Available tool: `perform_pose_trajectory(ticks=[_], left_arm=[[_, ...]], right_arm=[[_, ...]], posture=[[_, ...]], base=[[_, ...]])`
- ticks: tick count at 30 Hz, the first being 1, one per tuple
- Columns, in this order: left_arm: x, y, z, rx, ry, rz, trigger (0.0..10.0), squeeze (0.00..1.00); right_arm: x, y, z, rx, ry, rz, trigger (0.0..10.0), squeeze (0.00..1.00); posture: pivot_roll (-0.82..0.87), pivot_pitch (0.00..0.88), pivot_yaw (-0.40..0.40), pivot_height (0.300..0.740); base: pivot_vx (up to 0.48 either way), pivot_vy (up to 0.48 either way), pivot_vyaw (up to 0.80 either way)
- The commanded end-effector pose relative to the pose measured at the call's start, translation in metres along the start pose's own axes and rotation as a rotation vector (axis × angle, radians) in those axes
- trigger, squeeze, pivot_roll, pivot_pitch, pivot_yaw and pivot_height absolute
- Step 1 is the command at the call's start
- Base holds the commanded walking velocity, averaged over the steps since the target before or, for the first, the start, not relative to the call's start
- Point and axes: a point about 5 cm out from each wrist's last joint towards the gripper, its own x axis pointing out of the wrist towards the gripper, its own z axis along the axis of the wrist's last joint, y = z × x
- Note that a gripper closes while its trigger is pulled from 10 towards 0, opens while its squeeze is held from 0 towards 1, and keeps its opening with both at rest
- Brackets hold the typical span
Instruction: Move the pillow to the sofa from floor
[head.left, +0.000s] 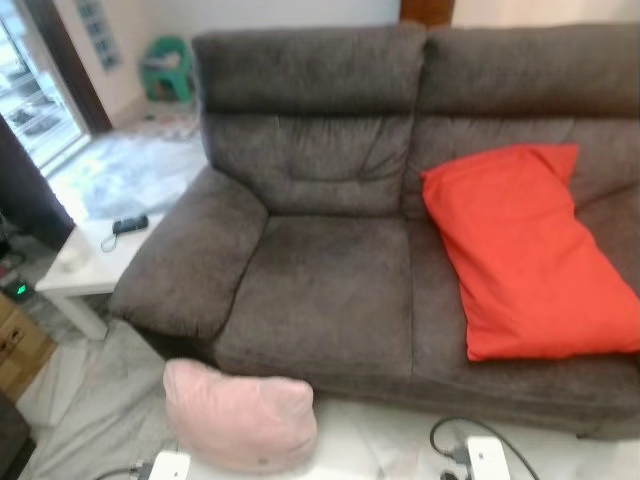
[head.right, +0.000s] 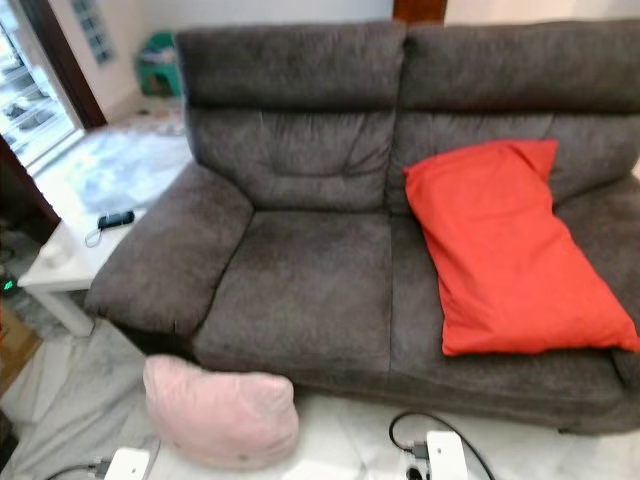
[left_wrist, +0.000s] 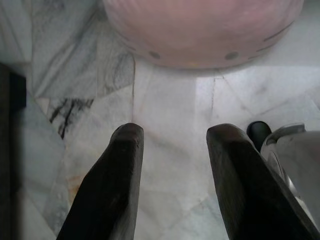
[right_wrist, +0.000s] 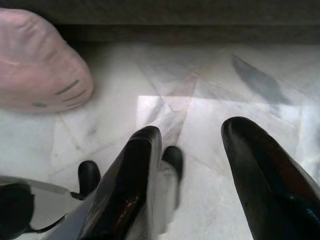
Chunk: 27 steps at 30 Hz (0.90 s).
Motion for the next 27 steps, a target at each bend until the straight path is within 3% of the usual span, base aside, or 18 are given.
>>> perform_pose_trajectory(ticks=[1, 6, 11, 15, 19, 23, 27], left_arm=[[-0.001, 0.0, -0.003, -0.006, 0.016, -0.001, 10.0, 0.0], [0.0, 0.0, -0.002, -0.008, 0.018, 0.0, 10.0, 0.0], [0.0, -0.002, -0.002, -0.009, 0.018, -0.001, 10.0, 0.0], [0.0, -0.003, -0.002, -0.011, 0.017, -0.001, 10.0, 0.0], [0.0, -0.003, 0.0, -0.012, 0.008, -0.001, 10.0, 0.0], [0.001, -0.004, 0.001, -0.011, 0.003, -0.002, 10.0, 0.0], [0.001, -0.005, 0.002, -0.012, -0.001, -0.002, 10.0, 0.0]], right_arm=[[-0.001, -0.003, -0.002, 0.012, 0.004, -0.005, 10.0, 0.0], [-0.006, -0.024, 0.0, 0.021, -0.012, -0.022, 10.0, 0.0], [-0.005, -0.023, 0.0, 0.022, -0.008, -0.025, 10.0, 0.0], [-0.002, -0.011, 0.0, 0.024, -0.002, -0.013, 10.0, 0.0], [0.001, 0.003, 0.001, 0.024, -0.007, 0.007, 10.0, 0.0], [0.001, 0.003, 0.001, 0.02, -0.01, 0.007, 10.0, 0.0], [-0.004, -0.014, -0.001, 0.024, -0.015, -0.008, 10.0, 0.0]], posture=[[-0.06, 0.027, 0.087, 0.74], [-0.05, 0.03, 0.087, 0.74], [-0.05, 0.033, 0.086, 0.74], [-0.05, 0.035, 0.085, 0.74], [-0.05, 0.036, 0.086, 0.74], [-0.05, 0.036, 0.085, 0.74], [-0.05, 0.037, 0.085, 0.74]], base=[[0.0, 0.33, 0.0], [0.0, 0.327, -0.47], [0.0, 0.327, 0.0], [0.0, 0.326, 0.0], [0.0, 0.326, -0.66], [0.0, 0.327, -0.15], [0.0, 0.326, 0.0]])
